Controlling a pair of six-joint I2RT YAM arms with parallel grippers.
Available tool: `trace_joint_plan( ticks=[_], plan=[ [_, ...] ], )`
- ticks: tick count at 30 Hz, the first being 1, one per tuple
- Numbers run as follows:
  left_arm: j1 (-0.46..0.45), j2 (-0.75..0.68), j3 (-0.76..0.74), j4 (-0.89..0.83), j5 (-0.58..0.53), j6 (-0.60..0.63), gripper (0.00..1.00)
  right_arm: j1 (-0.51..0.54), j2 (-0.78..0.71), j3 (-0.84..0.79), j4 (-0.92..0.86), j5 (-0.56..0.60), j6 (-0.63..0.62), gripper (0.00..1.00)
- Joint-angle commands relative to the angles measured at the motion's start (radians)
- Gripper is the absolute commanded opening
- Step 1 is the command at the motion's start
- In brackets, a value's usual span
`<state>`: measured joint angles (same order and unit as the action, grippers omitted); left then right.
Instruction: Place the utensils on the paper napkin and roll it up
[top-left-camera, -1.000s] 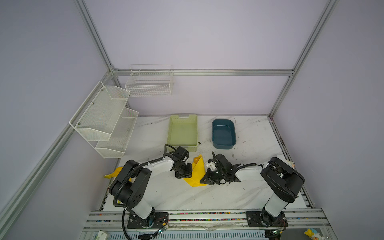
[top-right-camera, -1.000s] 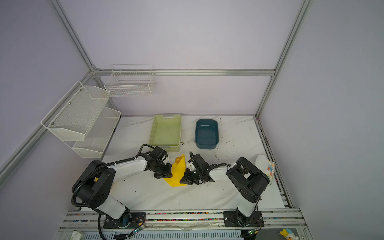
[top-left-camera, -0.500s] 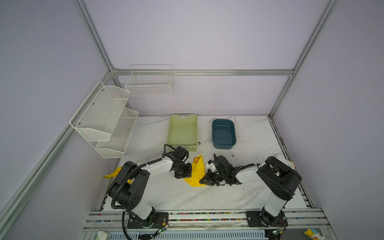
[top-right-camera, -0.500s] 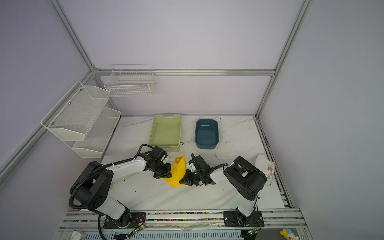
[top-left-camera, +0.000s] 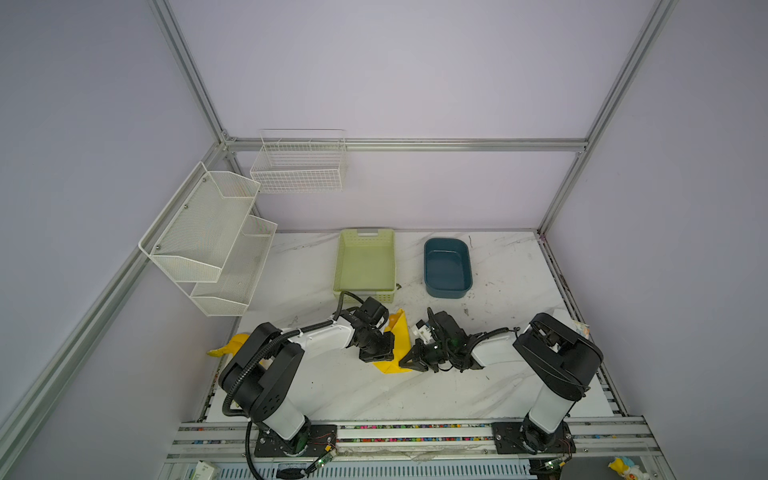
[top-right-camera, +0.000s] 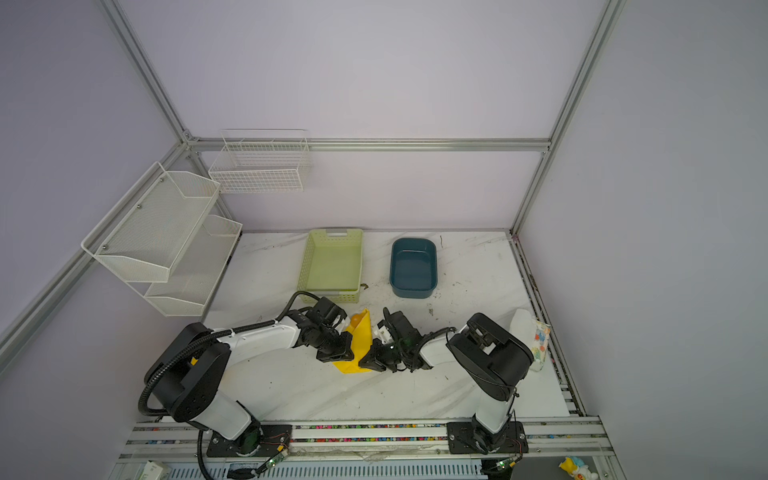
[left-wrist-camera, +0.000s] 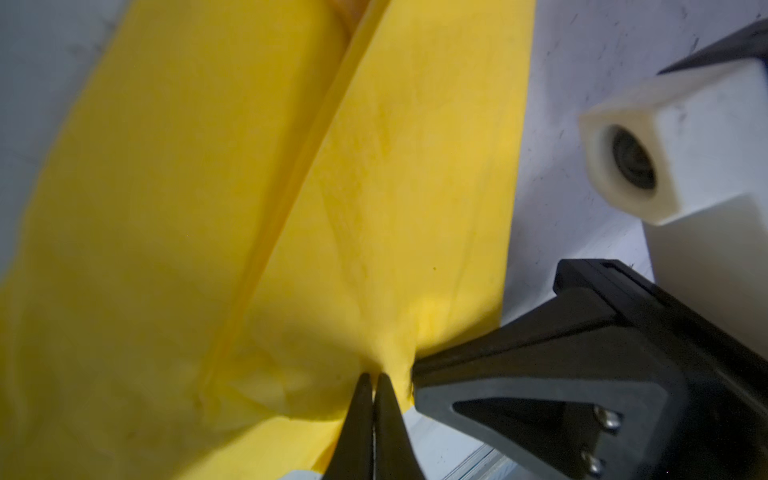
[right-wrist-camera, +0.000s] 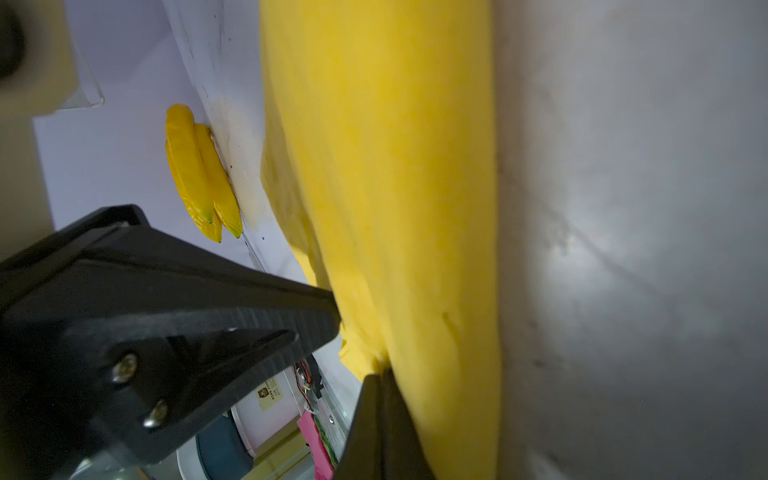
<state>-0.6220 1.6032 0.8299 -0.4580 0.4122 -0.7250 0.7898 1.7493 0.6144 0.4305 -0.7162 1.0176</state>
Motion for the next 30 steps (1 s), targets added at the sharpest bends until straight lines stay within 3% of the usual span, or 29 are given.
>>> trace_joint_plan(
  ticks=[1,8,16,30],
  plan=[
    [-0.001,0.012,0.033,0.043,0.014,-0.014,0.05,-0.006,0.008,-0.007,0.005,0.003,0.020,0.05],
    [0.000,0.052,0.009,0.004,-0.028,0.007,0.05,-0.007,-0.050,-0.007,0.002,-0.005,0.027,0.12],
    [0.000,0.055,0.005,-0.018,-0.046,0.019,0.05,-0.024,-0.132,-0.056,-0.004,-0.031,0.023,0.12],
    [0.000,0.067,0.021,-0.034,-0.054,0.022,0.05,-0.024,-0.034,-0.068,-0.009,-0.054,-0.028,0.08]
  ],
)
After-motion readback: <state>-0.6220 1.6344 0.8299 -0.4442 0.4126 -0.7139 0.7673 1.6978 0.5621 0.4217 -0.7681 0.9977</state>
